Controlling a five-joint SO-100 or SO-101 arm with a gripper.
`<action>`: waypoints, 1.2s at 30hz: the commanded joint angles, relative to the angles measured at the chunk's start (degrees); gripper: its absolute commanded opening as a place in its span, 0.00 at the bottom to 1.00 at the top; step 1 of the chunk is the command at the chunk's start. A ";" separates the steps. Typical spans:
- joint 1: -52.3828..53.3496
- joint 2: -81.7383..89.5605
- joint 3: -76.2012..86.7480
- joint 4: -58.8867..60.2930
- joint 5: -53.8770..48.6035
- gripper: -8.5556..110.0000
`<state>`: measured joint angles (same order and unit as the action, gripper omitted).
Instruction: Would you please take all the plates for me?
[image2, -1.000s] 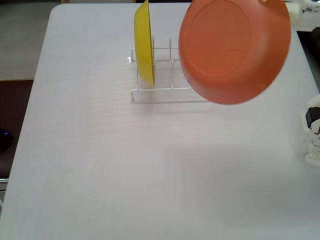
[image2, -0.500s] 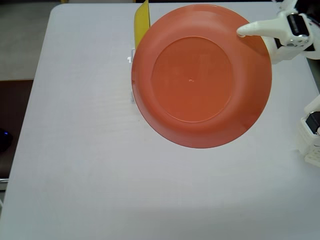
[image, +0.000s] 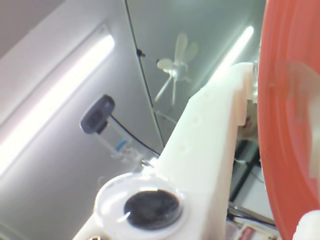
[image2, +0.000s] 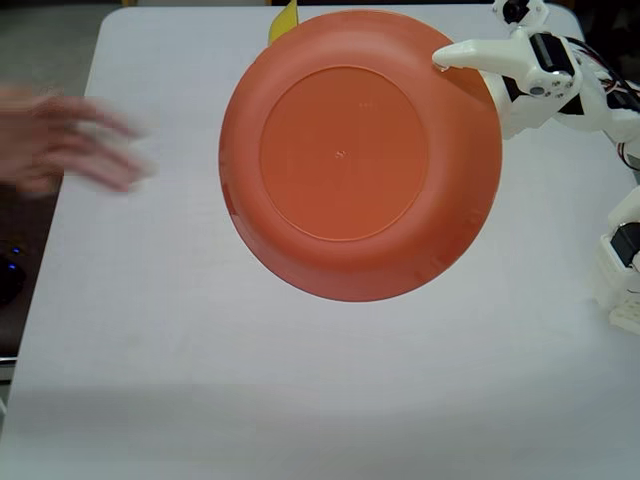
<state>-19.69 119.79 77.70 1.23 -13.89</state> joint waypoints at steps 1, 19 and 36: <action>0.35 0.44 -2.72 -2.46 0.35 0.07; 2.11 0.44 -2.29 0.62 -3.96 0.29; 18.81 -3.87 -2.29 5.10 -11.95 0.12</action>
<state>-5.19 116.89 77.70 6.24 -25.58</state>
